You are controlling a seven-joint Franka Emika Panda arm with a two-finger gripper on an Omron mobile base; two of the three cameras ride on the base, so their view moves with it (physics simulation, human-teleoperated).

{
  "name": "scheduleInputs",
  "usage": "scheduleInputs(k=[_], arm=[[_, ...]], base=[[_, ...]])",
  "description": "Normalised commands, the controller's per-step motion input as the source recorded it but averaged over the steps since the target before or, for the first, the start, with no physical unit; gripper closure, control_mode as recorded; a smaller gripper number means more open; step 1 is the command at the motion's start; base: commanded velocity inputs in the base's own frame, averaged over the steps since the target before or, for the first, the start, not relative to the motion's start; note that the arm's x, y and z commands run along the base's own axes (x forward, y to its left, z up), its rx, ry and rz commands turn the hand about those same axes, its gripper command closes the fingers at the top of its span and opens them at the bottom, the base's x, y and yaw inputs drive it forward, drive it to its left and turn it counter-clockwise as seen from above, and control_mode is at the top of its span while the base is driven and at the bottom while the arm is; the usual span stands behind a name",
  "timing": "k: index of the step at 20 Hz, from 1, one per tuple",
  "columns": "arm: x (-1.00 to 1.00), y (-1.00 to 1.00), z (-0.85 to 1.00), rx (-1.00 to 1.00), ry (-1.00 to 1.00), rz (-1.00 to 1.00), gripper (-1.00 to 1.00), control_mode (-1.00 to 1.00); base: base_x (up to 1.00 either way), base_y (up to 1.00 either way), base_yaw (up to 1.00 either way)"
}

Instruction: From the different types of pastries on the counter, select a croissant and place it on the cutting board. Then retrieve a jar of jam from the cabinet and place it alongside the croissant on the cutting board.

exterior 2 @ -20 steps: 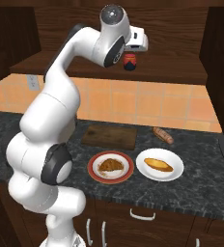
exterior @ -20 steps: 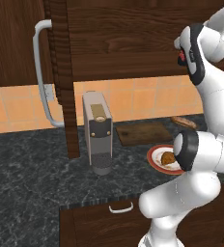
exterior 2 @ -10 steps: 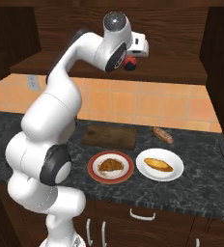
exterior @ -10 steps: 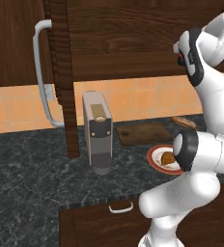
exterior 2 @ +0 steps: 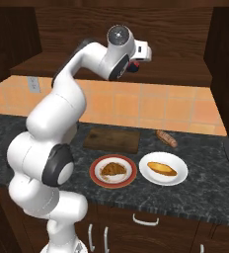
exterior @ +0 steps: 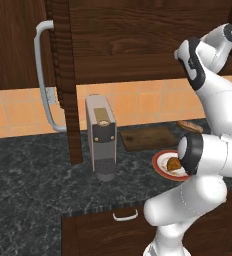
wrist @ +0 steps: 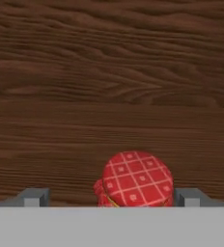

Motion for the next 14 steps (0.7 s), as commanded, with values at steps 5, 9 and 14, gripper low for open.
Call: scheduleInputs(k=[5,9,14], arm=[[0.21,-0.11,-0.03,0.00,-0.01,0.01,-1.00,-1.00],[0.18,-0.22,0.00,0.00,0.00,0.00,-1.00,-1.00],[0.01,-0.01,0.00,0.00,0.00,0.00,1.00,-1.00]], base=[[0.00,0.00,0.00],[0.00,0.00,0.00],[0.00,0.00,0.00]])
